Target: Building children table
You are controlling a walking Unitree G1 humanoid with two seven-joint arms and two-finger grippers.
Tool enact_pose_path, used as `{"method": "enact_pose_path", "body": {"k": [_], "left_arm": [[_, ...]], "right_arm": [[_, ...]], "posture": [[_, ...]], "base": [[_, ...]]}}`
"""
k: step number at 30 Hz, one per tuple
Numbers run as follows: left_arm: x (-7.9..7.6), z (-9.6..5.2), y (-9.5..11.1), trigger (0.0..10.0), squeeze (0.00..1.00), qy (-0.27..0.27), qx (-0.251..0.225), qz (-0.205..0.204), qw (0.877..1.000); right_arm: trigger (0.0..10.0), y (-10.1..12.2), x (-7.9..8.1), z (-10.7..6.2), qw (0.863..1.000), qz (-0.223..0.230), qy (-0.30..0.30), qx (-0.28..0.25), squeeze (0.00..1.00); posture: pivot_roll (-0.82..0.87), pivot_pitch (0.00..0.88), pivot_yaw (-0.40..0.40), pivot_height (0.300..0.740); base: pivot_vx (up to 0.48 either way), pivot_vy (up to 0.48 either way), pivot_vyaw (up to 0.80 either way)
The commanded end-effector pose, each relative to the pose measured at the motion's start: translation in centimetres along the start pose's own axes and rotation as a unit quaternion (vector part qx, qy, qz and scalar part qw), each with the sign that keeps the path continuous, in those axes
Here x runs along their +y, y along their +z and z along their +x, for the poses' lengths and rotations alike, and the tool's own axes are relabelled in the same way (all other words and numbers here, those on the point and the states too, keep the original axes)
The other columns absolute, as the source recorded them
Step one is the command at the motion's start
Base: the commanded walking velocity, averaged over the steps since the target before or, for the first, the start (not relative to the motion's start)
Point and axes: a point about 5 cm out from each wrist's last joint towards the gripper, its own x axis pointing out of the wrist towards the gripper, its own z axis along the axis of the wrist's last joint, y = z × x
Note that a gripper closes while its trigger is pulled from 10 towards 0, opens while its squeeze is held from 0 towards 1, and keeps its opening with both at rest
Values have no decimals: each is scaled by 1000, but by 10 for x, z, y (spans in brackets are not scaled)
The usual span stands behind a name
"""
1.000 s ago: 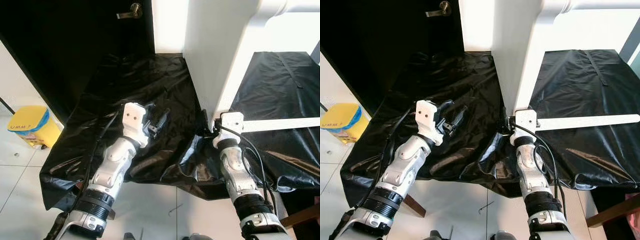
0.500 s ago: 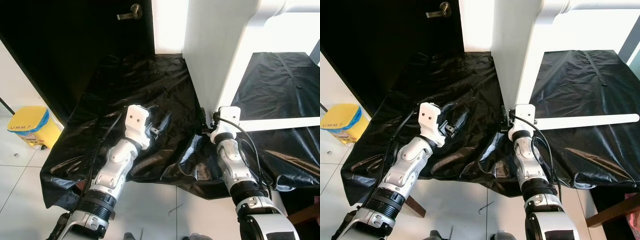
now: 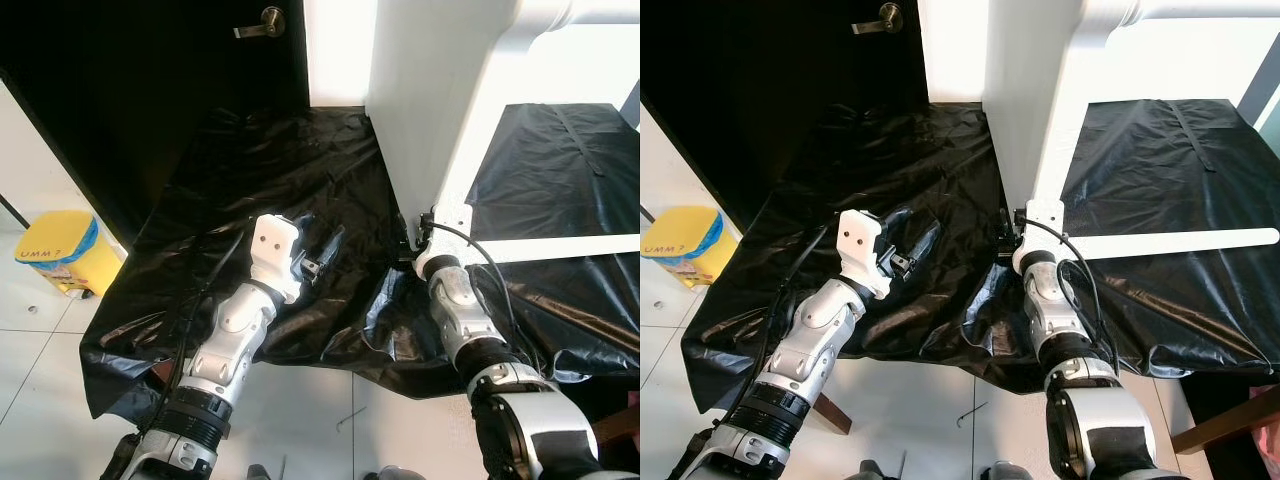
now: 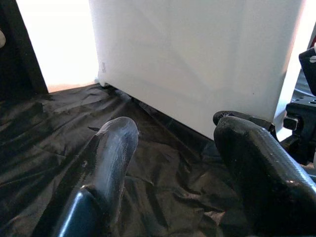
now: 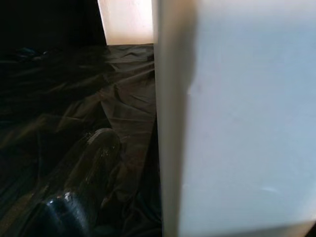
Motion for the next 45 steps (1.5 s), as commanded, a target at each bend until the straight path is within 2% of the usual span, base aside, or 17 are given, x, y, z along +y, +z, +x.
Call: {"method": "enact_pose_path", "body": {"k": [1,9,16,17,18,20,22,23,26,29,33,34,35,36,39,45], "left_arm": [[-4,-3,-2,10000,0,-25,7,7,1000],[-7,-2,1,10000,0,-28,5,10,1000],[-7,-4,1,10000,0,-28,6,14,999],[-7,-4,1,10000,0,-28,6,15,999],[-7,-5,1,10000,0,-27,6,14,1000],[-7,-6,1,10000,0,-28,7,14,999],[-8,-6,1,10000,0,-29,8,14,999],[-8,-7,1,10000,0,-31,9,14,999],[-9,-8,2,10000,0,-35,11,14,999],[-10,-9,2,10000,0,-36,11,14,999],[-10,-11,2,10000,0,-39,14,14,999],[-10,-12,2,10000,0,-39,15,14,999],[-10,-12,2,10000,0,-39,15,14,999],[-10,-13,3,10000,0,-39,16,15,999],[-10,-16,3,10000,0,-36,18,15,999],[-12,-20,3,10000,0,-33,22,10,999]], "right_arm": [[10000,1,4,2,1000,10,12,-3,0],[10000,3,-9,4,997,13,71,2,0],[10000,3,-13,2,993,11,118,-1,0],[8588,2,-13,1,992,9,123,-2,0],[8941,1,-12,1,992,7,126,-1,0],[5725,0,-11,0,992,3,127,0,0],[5373,0,-11,0,993,-2,122,-1,0],[10000,0,-12,1,995,-3,102,0,0],[10000,3,-12,4,998,-7,60,-9,0],[10000,4,-10,5,999,-7,49,-11,0],[10000,3,2,6,999,-6,40,-12,0],[5882,3,10,6,999,1,49,-13,0],[5882,3,10,6,999,1,49,-13,0],[0,2,16,5,998,13,65,-16,0],[0,1,27,1,993,31,108,-25,0],[0,-5,30,-7,986,48,156,-35,0]], "posture": [[-103,46,42,740],[-86,54,42,740],[-73,61,42,740],[-71,62,44,740],[-70,64,46,740],[-69,67,53,740],[-69,68,54,740],[-65,71,58,740],[-60,77,64,740],[-57,79,69,740],[-44,83,73,740],[-37,84,75,740],[-37,84,75,740],[-32,87,75,740],[-26,95,73,740],[-23,107,73,740]], "base": [[0,0,0],[0,0,0],[0,0,0],[0,0,0],[0,0,0],[0,0,0],[0,0,0],[0,0,0],[0,0,0],[0,0,0],[0,0,0],[0,0,0],[0,0,0],[0,0,0],[0,0,0],[0,0,0]]}}
